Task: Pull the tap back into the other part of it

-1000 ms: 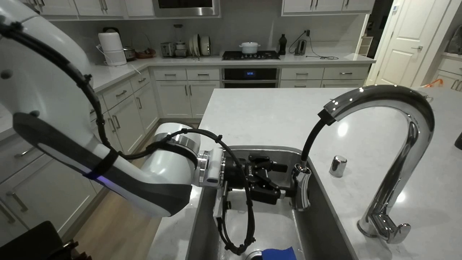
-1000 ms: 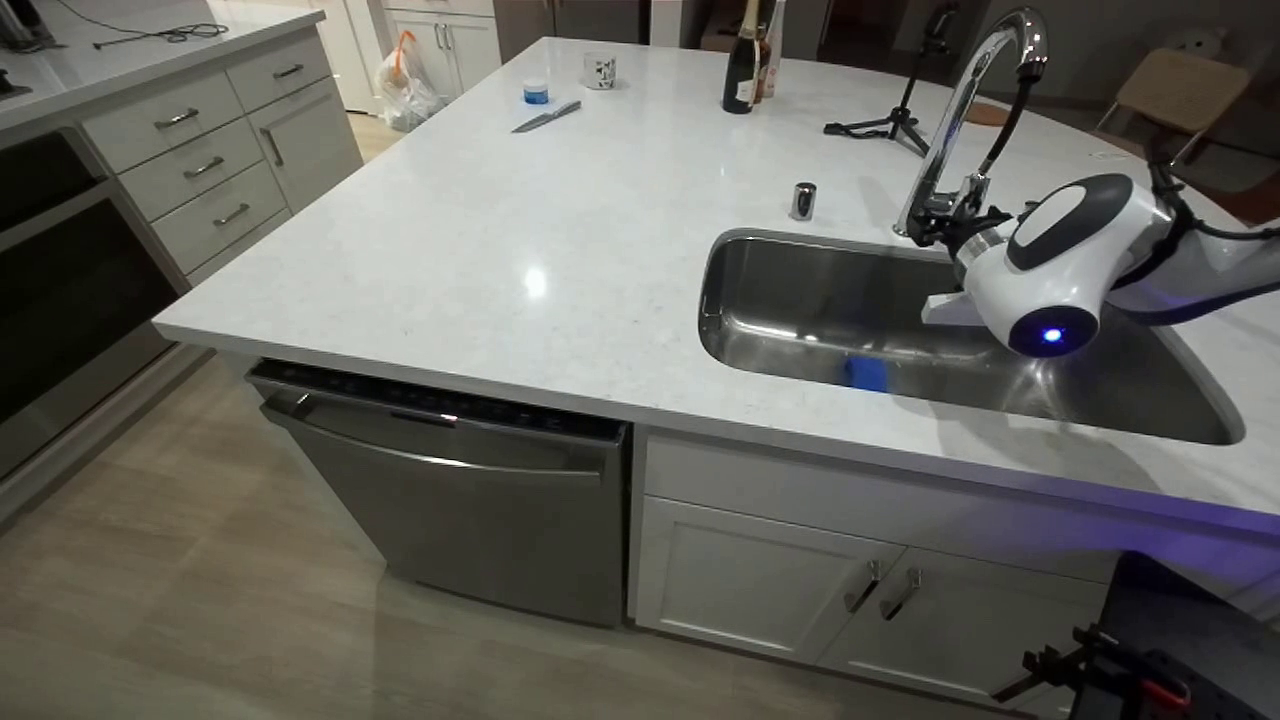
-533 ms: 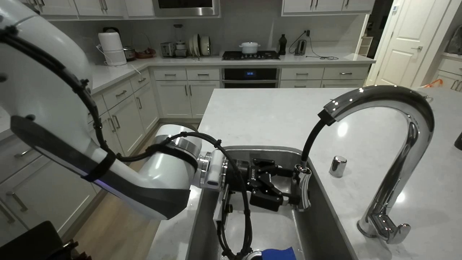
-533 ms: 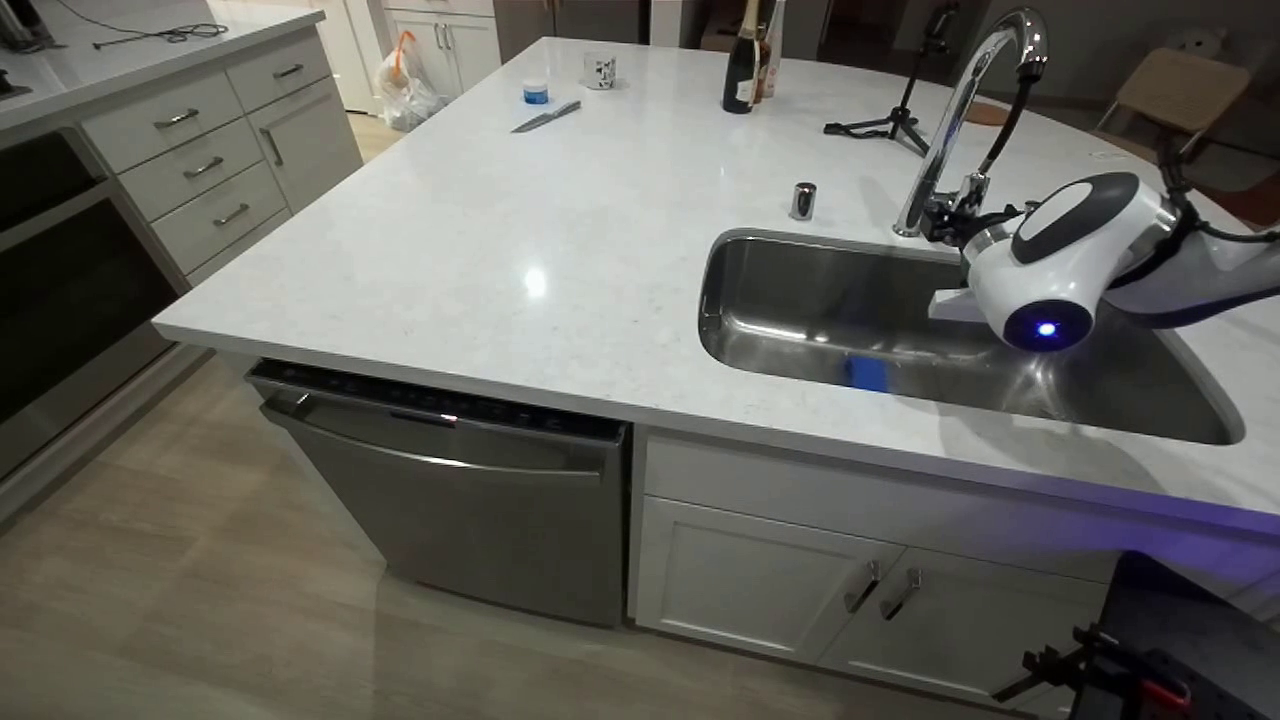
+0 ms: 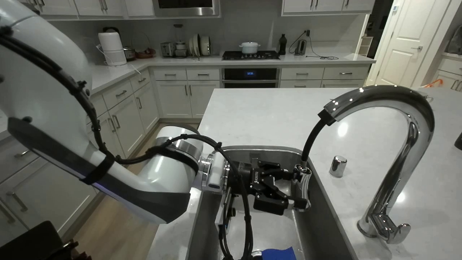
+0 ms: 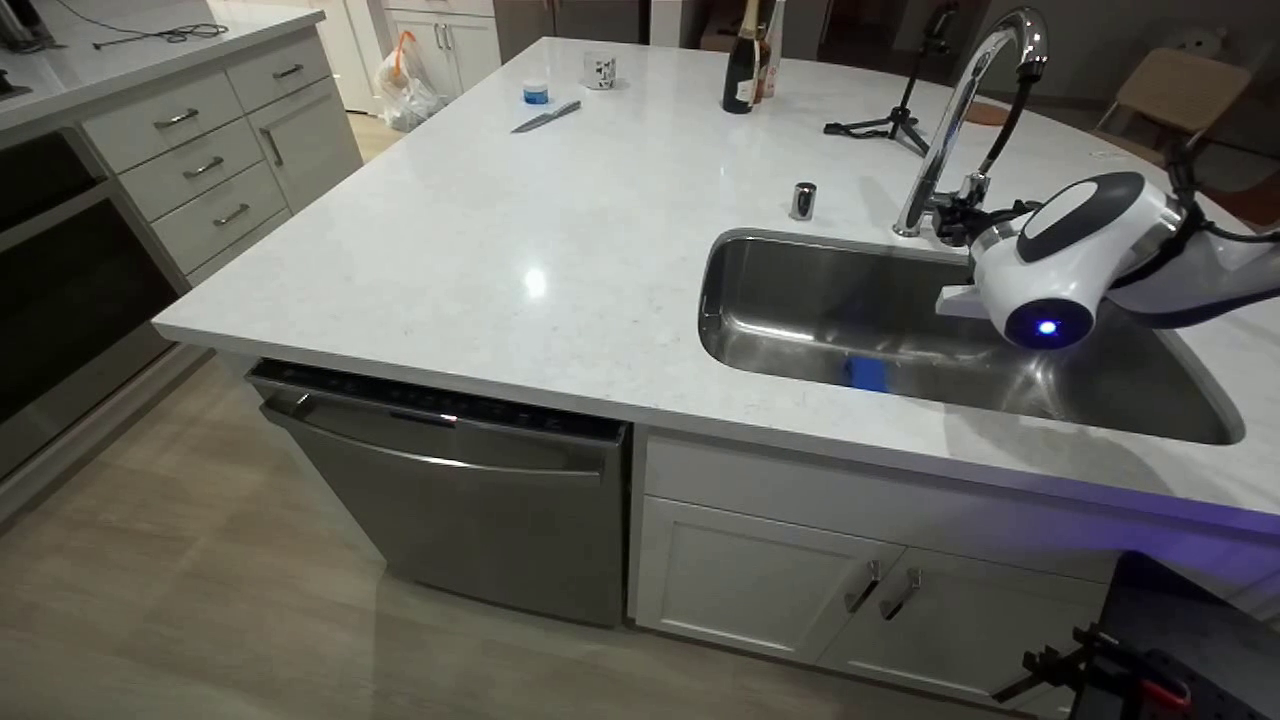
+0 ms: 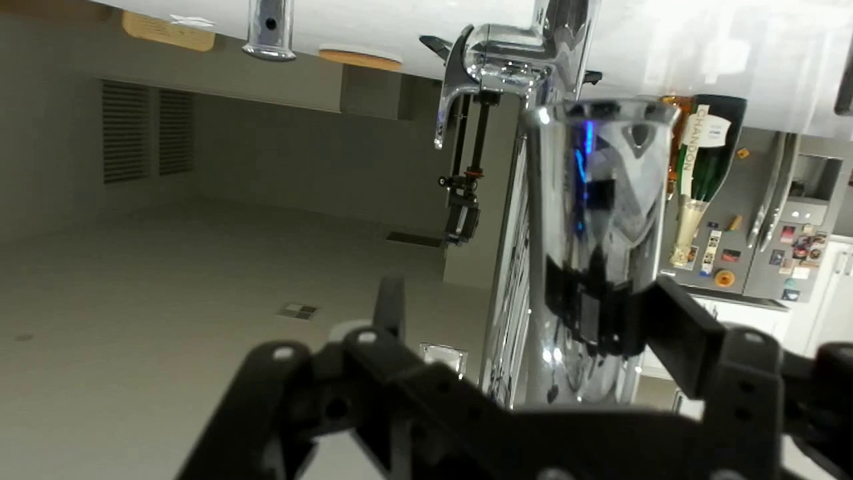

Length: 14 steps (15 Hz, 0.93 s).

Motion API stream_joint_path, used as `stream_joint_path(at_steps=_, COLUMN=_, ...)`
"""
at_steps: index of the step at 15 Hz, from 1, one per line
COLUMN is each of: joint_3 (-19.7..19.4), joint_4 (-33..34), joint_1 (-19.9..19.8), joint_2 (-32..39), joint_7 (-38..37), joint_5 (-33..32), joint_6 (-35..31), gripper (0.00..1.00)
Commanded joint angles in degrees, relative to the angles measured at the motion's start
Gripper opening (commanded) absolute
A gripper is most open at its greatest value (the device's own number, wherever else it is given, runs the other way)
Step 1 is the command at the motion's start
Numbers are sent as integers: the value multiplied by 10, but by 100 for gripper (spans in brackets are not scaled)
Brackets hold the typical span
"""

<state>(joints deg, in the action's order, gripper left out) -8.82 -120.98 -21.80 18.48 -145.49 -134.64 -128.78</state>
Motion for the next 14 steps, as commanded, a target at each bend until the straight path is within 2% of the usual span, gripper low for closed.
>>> stream_joint_path(at_steps=1, joint_3=-8, joint_4=4, joint_1=7, joint_2=1, joint_7=10, joint_5=7, joint_6=9, gripper=58)
stream_joint_path(at_steps=6, joint_3=-8, joint_4=3, joint_1=8, joint_2=-2, joint_7=9, joint_5=4, joint_6=10, gripper=20)
stream_joint_path(at_steps=7, joint_3=-7, joint_4=3, joint_1=8, joint_2=-2, joint_7=9, joint_5=4, joint_6=10, gripper=17)
stream_joint_path(at_steps=14, joint_3=-4, joint_4=3, joint_1=6, joint_2=-10, joint_7=-9, joint_5=10, joint_6=-8, gripper=17)
